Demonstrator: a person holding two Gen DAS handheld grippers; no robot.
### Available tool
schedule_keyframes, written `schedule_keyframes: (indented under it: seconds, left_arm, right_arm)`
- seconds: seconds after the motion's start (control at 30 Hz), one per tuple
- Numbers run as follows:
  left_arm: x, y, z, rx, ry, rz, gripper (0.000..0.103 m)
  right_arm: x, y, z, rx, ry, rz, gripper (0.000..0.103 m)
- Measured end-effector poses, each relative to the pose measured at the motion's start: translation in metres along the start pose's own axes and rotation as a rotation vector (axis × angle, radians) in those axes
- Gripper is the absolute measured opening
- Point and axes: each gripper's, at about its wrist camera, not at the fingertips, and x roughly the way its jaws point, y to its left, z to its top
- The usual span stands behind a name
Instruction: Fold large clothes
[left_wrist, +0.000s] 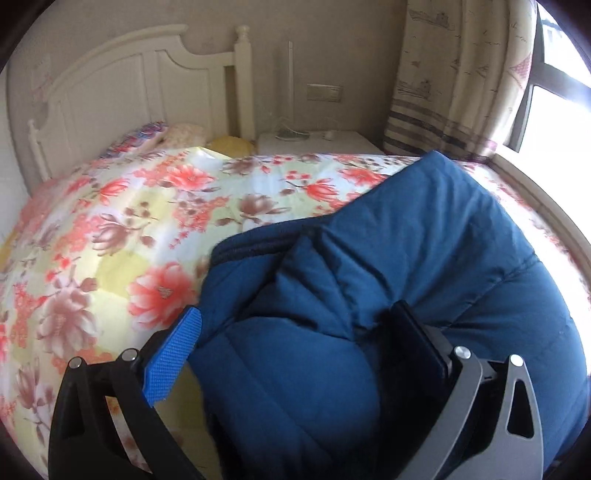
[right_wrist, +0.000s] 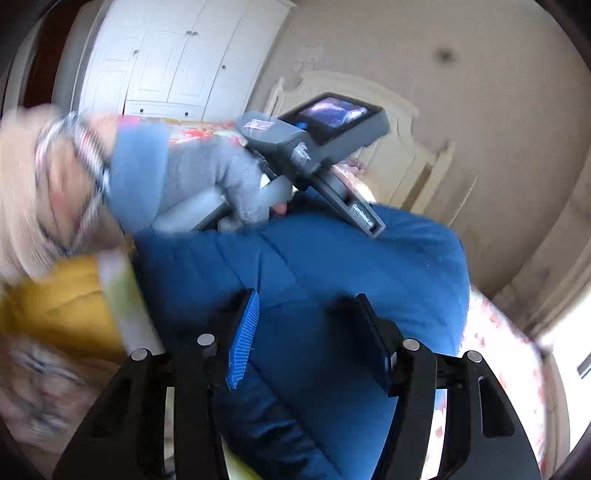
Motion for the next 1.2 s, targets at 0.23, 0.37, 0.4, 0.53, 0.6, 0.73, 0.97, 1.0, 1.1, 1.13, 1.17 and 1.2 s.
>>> schedule_keyframes:
  seconds: [0.23,0.37,0.4,0.53,0.6,0.73,0.97,1.0,1.1,1.13,1.17,1.2]
  left_arm:
    - [-0.005,0.0,-0.003,-0.012,-0.007,0.024,0.101]
    - [-0.005,0.001,-0.004,-0.014,-0.008,0.023,0.101]
    - [-0.005,0.001,-0.004,-0.013,-0.009,0.025,0.101]
    - [-0.005,0.0,-0.004,-0.011,-0.011,0.037,0.101]
    - [-0.005,0.0,-0.004,-0.017,-0.013,0.067,0.101]
    - [0.002,0.005,-0.003,-0.031,0.01,0.082,0.101]
    - [0.002,0.009,-0.004,-0.034,0.009,0.093,0.101]
    - [0.0,0.01,-0.003,-0.031,0.011,0.101,0.101]
    - [-0.01,0.011,-0.003,-0.023,0.023,0.12,0.101]
    - [-0.019,0.014,-0.004,-0.029,0.025,0.121,0.101]
    - [-0.03,0.018,-0.007,-0.043,0.02,0.119,0.101]
    - [-0.039,0.021,-0.01,-0.056,0.017,0.107,0.101]
  right_arm:
    - [-0.02,-0.108,0.028,0.104,-0.044,0.011,0.056]
    - [0.02,-0.197,0.048,0.279,-0.057,-0.065,0.054]
    - [0.039,-0.213,0.054,0.29,-0.037,-0.063,0.053]
    - [0.152,-0.238,0.062,0.258,0.187,0.067,0.052]
    - [0.205,-0.24,0.039,0.269,0.332,0.127,0.052]
    - [0.227,-0.26,0.043,0.312,0.355,0.132,0.053]
    - [0.205,-0.241,0.038,0.335,0.323,0.056,0.053]
    - [0.196,-0.239,0.04,0.327,0.322,0.03,0.053]
    - [0.157,-0.252,0.038,0.442,0.3,0.029,0.058]
    - [0.137,-0.26,0.033,0.517,0.274,0.062,0.066]
    - [0.122,-0.265,0.027,0.562,0.254,0.084,0.081]
    - [0.102,-0.269,0.018,0.609,0.229,0.114,0.087]
